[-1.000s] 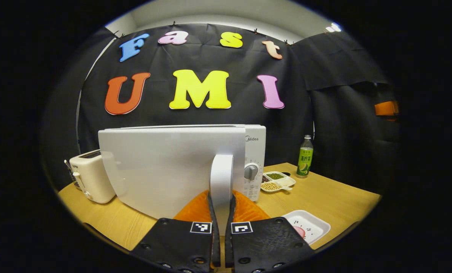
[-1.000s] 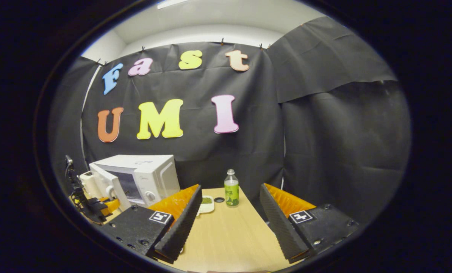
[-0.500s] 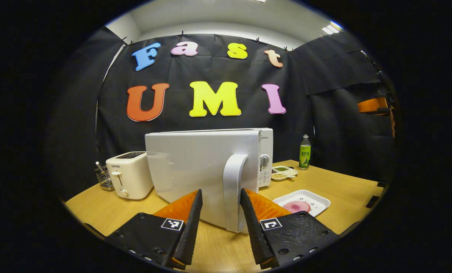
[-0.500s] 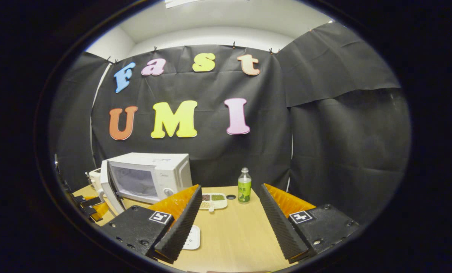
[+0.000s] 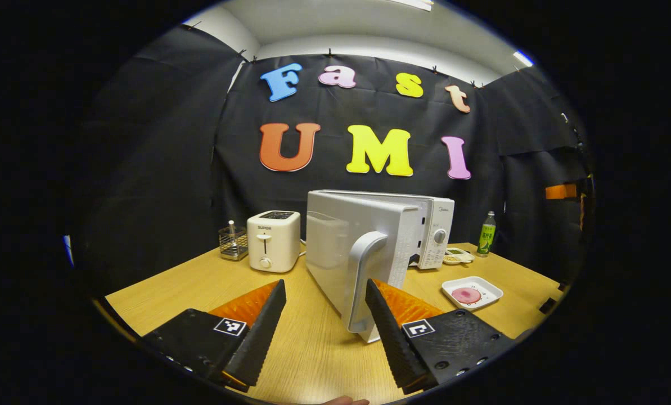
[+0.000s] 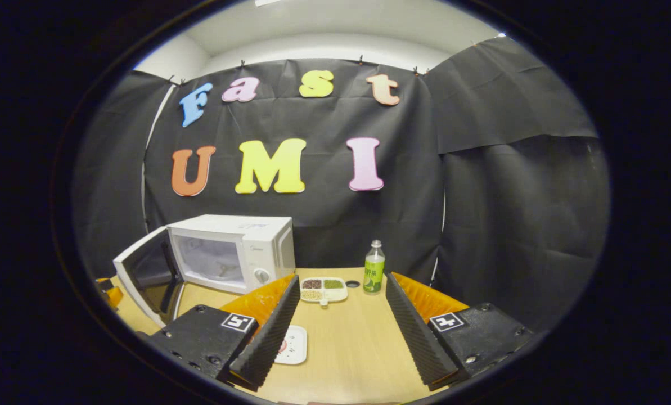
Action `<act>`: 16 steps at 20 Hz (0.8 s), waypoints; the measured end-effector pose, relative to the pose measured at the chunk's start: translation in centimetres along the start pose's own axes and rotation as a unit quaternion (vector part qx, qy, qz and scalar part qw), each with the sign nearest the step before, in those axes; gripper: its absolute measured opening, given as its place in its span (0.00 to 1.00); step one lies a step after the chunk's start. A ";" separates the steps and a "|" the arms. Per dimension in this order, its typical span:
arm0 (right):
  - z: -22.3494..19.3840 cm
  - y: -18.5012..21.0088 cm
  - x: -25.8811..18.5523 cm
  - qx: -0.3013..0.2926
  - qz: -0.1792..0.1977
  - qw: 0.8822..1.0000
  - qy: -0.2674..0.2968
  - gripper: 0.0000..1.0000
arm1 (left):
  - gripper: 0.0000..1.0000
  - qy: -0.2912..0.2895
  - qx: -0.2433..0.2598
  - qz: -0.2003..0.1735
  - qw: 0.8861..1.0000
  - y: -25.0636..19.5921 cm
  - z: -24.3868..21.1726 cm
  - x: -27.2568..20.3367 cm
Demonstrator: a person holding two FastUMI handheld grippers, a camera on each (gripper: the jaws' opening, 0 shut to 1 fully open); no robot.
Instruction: Open the microwave oven with the left hand, put the food in, and close the microwave oven.
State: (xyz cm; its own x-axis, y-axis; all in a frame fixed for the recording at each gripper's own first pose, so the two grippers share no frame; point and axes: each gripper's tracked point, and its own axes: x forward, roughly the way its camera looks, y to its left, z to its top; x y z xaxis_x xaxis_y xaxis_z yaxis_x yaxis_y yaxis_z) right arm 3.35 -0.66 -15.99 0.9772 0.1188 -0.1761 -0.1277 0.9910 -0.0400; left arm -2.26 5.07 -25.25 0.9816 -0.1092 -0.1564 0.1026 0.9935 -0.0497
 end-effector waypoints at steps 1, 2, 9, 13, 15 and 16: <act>-0.5 0.2 0.6 -0.002 0.004 1.000 0.012 0.98 | 0.86 0.000 -0.008 0.009 1.000 0.7 0.7 -0.8; -0.8 0.5 1.2 -0.002 0.008 1.000 0.023 0.98 | 0.90 0.000 -0.015 0.014 1.000 1.1 1.2 -1.4; -5.0 3.2 6.6 -0.025 0.049 0.987 0.149 0.90 | 0.95 -0.009 0.002 0.053 0.999 2.5 5.9 -2.2; -9.1 5.6 9.5 -0.037 0.094 0.963 0.249 0.98 | 0.95 -0.022 0.029 0.044 0.998 1.1 7.6 -1.4; -11.7 6.8 10.3 -0.033 0.120 0.944 0.306 0.98 | 0.95 -0.030 0.032 0.038 0.998 0.2 8.1 -0.8; -13.0 7.2 10.6 -0.032 0.131 0.933 0.334 0.91 | 0.95 -0.031 0.031 0.036 0.998 -0.2 8.2 -0.5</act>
State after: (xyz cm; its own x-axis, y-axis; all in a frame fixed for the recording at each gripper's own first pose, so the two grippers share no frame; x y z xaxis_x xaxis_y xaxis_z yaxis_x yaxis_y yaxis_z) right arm 10.56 6.98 -30.95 0.5903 0.2711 -0.7603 -0.3779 0.9251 0.0365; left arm -1.42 5.17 -17.13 0.9947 -0.0366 -0.0965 0.0389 0.9990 0.0219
